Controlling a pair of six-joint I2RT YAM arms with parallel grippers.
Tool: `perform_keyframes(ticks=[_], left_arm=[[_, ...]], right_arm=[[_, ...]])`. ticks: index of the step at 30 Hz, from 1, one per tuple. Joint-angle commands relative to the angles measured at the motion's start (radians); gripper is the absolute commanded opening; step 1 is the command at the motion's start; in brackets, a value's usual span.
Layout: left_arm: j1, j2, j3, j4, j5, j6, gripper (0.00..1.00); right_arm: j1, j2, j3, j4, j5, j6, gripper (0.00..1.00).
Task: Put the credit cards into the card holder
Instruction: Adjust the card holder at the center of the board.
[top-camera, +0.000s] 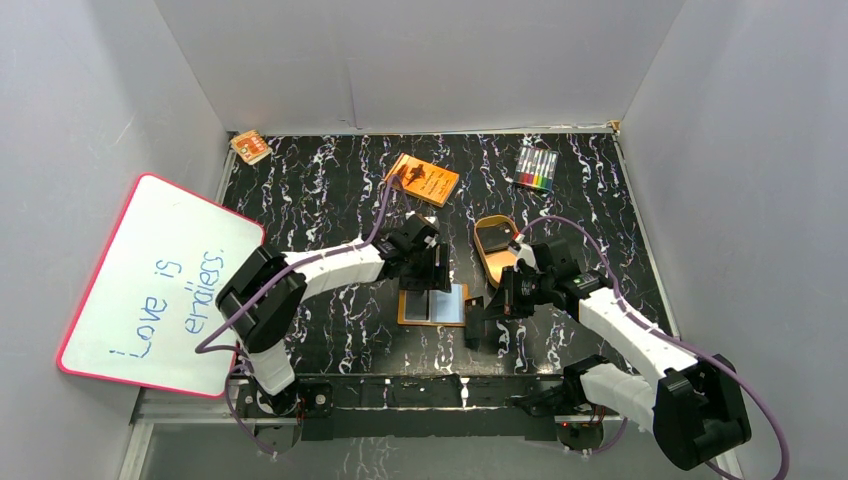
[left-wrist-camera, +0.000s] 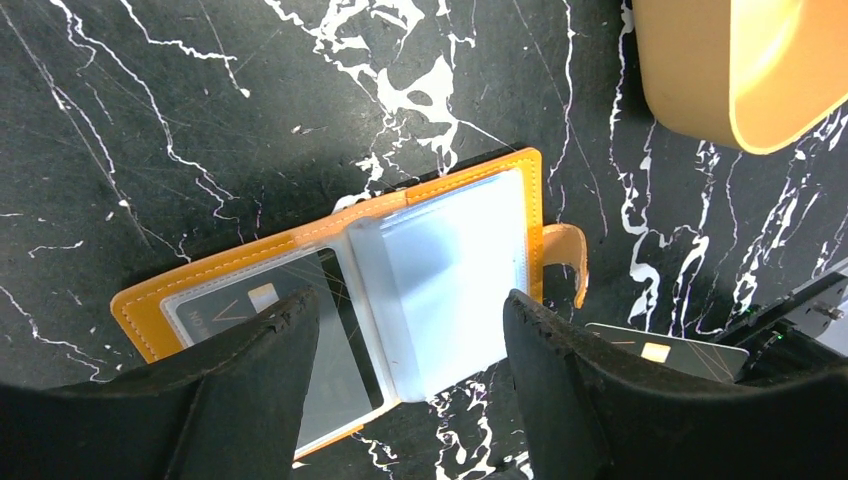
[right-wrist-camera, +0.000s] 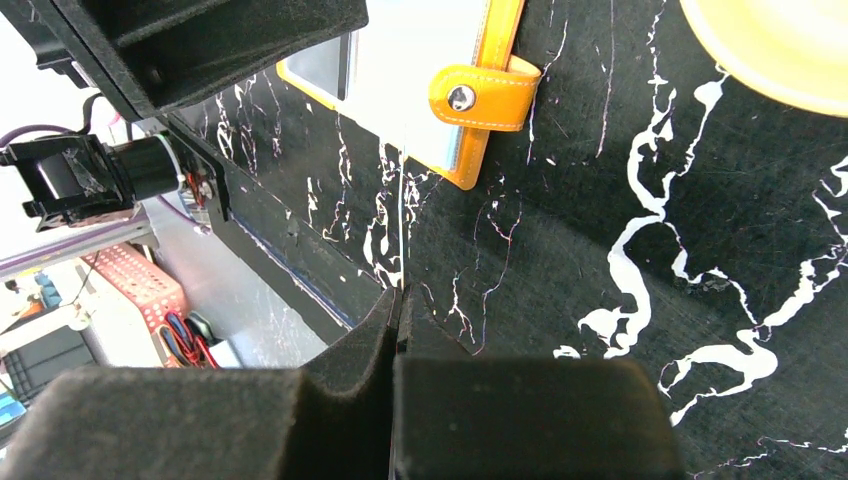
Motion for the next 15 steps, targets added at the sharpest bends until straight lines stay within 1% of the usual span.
perform_keyframes(ticks=[1, 8, 12, 15], left_arm=[[-0.024, -0.007, 0.026, -0.039, -0.050, -0.003, 0.65], [-0.067, 0.067, 0.063, -0.051, -0.074, 0.001, 0.63], [-0.074, 0.091, 0.074, -0.060, -0.083, 0.007, 0.58], [-0.075, 0.098, 0.070, -0.073, -0.083, 0.010, 0.53]], right_arm=[[0.000, -0.026, 0.045, -0.007, 0.009, -0.015, 0.00], [0.001, -0.039, 0.047, -0.021, 0.010, -0.017, 0.00], [0.001, -0.042, 0.048, -0.024, 0.012, -0.017, 0.00], [0.001, -0.043, 0.046, -0.023, 0.013, -0.016, 0.00]])
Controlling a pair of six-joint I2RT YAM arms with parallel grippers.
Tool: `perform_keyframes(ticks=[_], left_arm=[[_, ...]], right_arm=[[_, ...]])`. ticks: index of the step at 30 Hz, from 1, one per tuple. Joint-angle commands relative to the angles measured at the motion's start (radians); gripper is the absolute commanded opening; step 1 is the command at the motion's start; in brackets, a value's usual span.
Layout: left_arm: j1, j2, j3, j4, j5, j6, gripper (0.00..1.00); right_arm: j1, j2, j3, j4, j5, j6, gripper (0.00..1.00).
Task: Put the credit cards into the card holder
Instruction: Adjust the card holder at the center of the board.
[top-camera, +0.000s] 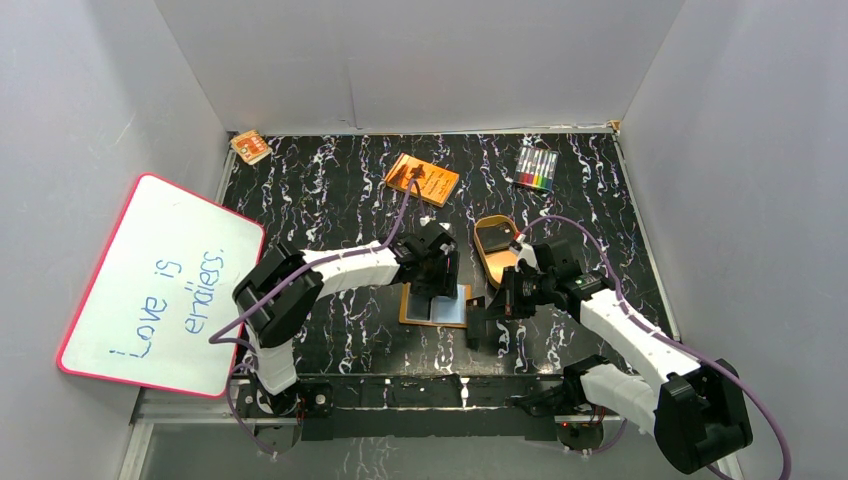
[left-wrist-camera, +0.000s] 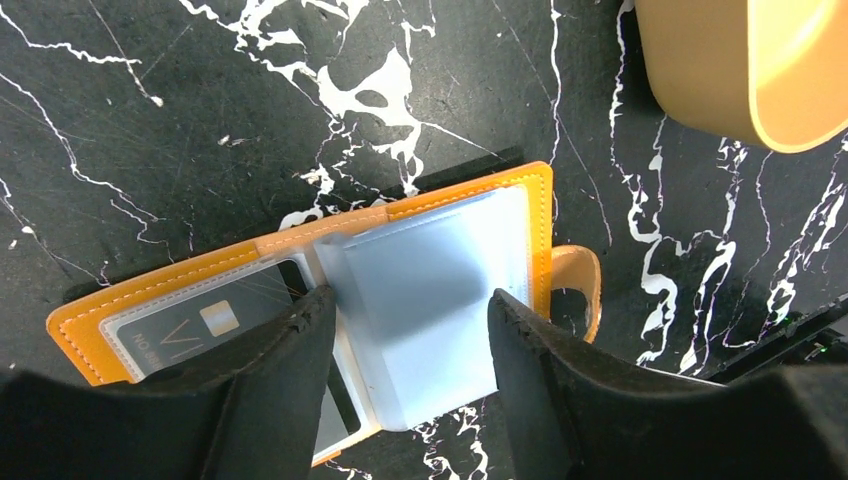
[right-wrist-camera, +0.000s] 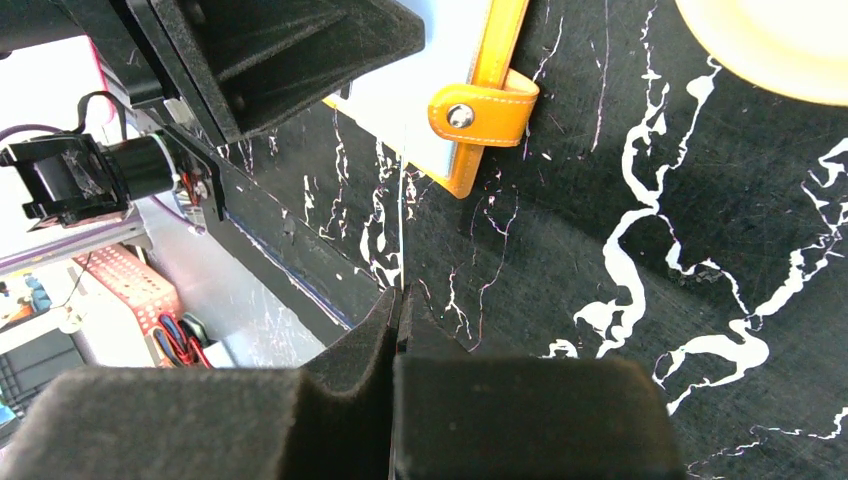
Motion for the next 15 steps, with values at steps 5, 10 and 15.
perform_keyframes(ticks=[5, 10, 15], left_arm=[[-0.005, 0.015, -0.025, -0.059, -0.076, 0.010, 0.42], [-0.005, 0.019, -0.049, -0.058, -0.089, 0.004, 0.30], [-0.006, 0.030, -0.062, -0.056, -0.092, 0.001, 0.19]], right_arm=[[0.001, -0.016, 0.034, 0.006, -0.009, -0.003, 0.00], [0.001, -0.003, 0.027, 0.023, -0.035, 0.002, 0.00], [0.001, 0.014, 0.020, 0.034, -0.059, 0.003, 0.00]])
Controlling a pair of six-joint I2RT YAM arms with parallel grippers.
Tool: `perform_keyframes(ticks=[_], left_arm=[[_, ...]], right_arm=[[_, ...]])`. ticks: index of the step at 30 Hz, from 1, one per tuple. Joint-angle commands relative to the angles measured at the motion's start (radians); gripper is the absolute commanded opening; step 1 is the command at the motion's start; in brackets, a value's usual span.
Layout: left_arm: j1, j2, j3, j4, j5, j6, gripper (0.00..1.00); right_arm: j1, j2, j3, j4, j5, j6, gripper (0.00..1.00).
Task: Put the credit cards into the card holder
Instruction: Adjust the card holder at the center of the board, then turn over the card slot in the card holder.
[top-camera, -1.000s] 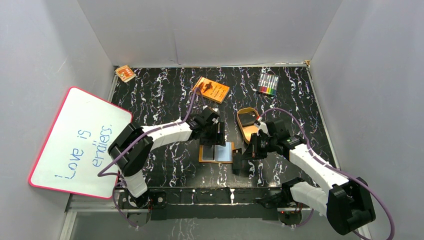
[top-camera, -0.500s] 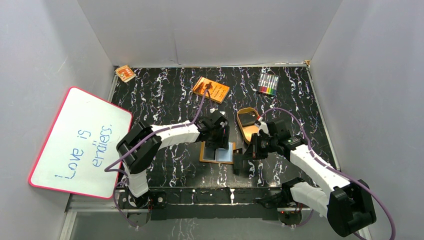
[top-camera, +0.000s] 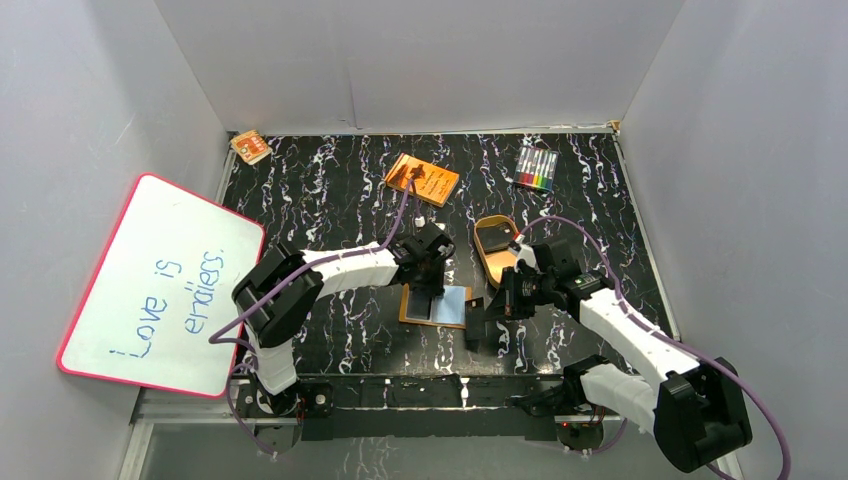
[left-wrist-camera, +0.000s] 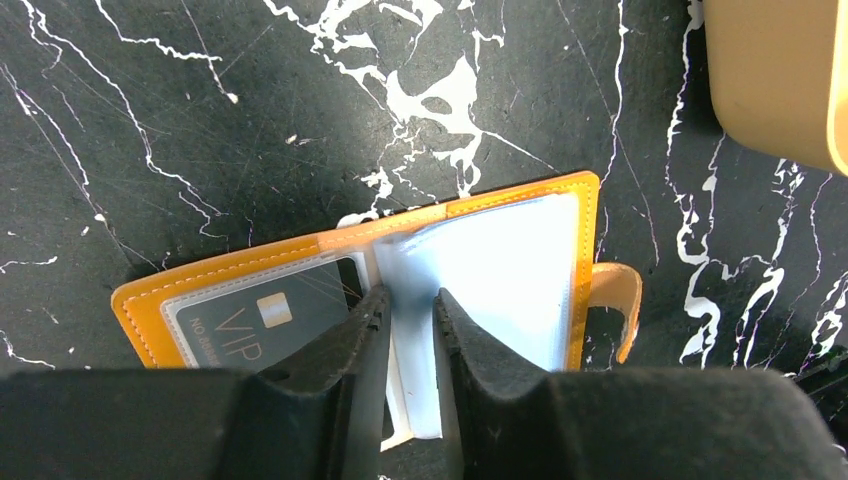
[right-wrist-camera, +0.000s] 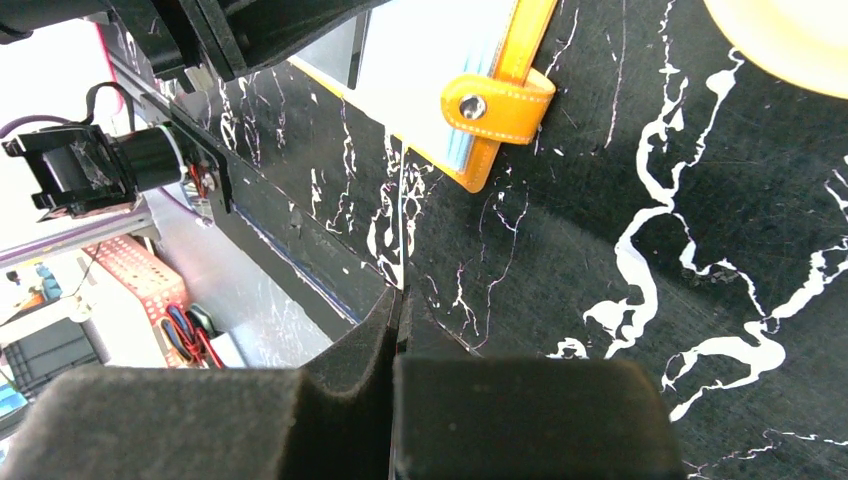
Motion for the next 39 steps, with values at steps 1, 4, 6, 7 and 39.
perform_keyframes(ticks=[1, 4, 6, 7, 39], left_arm=[[-0.005, 0.032, -0.046, -0.047, -0.031, 0.002, 0.16], [-0.004, 0.033, -0.053, -0.046, -0.033, 0.000, 0.09], [-0.004, 0.030, -0.060, -0.043, -0.035, -0.003, 0.05], [-0.004, 0.029, -0.063, -0.041, -0.036, -0.004, 0.03], [-0.005, 0.012, -0.102, -0.026, -0.043, -0.027, 0.00]], right_arm=[[0.001, 0.011, 0.019, 0.037, -0.043, 0.003, 0.00], [0.001, 0.022, 0.010, 0.044, -0.054, 0.006, 0.00], [0.001, 0.030, 0.005, 0.048, -0.059, 0.008, 0.00], [0.001, 0.034, 0.002, 0.052, -0.062, 0.012, 0.00], [0.001, 0.167, -0.046, 0.213, -0.095, 0.091, 0.00]])
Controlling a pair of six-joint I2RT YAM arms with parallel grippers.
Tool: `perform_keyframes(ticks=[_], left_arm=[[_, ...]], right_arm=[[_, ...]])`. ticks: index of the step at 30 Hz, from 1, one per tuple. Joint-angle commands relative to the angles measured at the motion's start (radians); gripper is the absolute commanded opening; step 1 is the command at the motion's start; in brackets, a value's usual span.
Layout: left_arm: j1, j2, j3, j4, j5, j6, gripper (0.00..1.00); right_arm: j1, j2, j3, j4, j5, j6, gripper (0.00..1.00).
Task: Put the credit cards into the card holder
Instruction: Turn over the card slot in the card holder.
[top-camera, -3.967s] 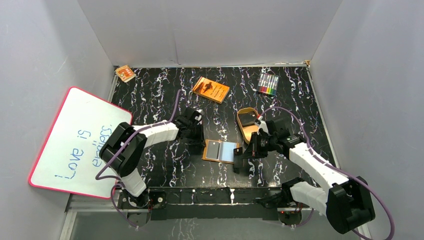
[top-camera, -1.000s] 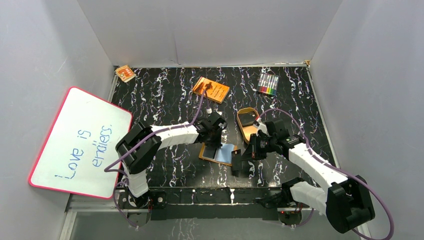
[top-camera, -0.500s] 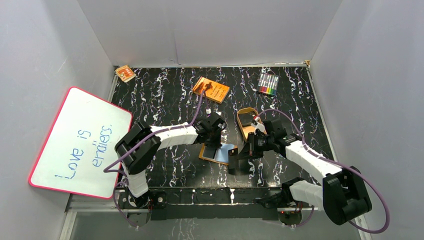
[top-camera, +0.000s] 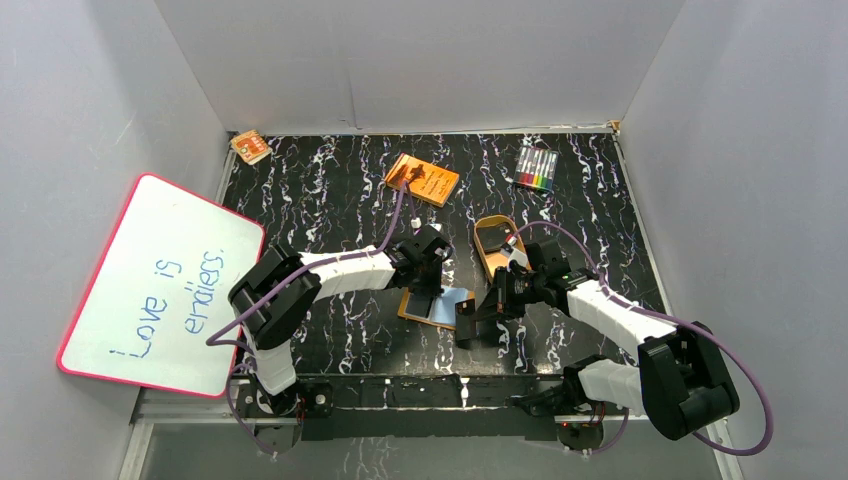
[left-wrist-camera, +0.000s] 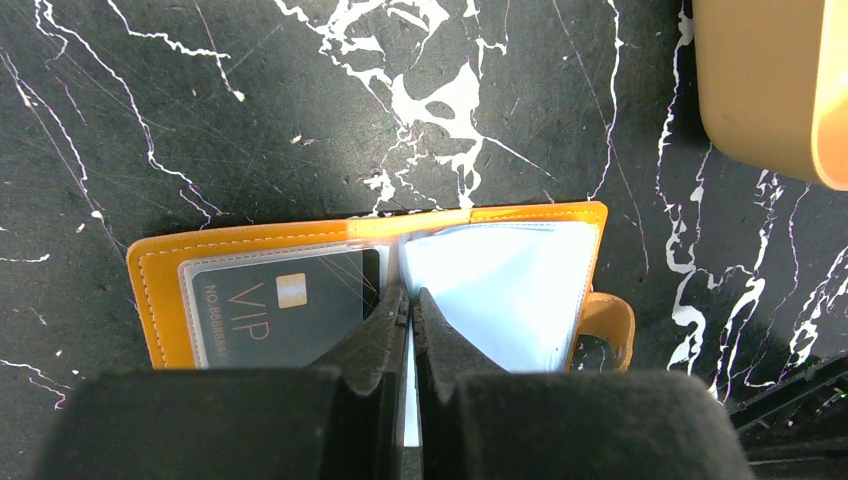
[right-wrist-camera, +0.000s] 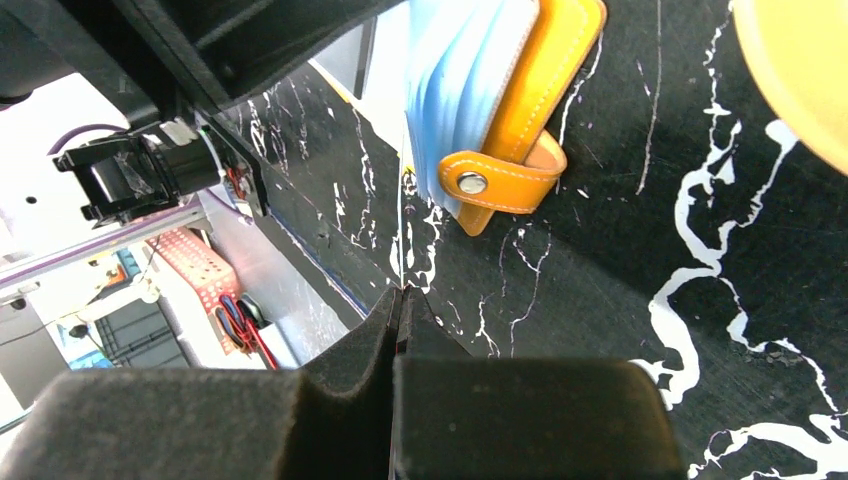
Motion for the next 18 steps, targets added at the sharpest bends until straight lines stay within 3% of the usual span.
perform_keyframes(ticks=[1, 11, 18], left_arm=[[-0.005, 0.031, -0.052, -0.090, -0.034, 0.010, 0.00], [-0.005, 0.027, -0.059, -0.088, -0.034, 0.006, 0.00], [-0.005, 0.024, -0.068, -0.087, -0.035, 0.004, 0.00]], right_arm=[[0.001, 0.010, -0.012, 0.026, 0.003, 0.006, 0.00], [0.000, 0.024, -0.010, 0.037, 0.002, 0.007, 0.00], [0.000, -0.063, 0.008, 0.031, 0.064, 0.020, 0.00]])
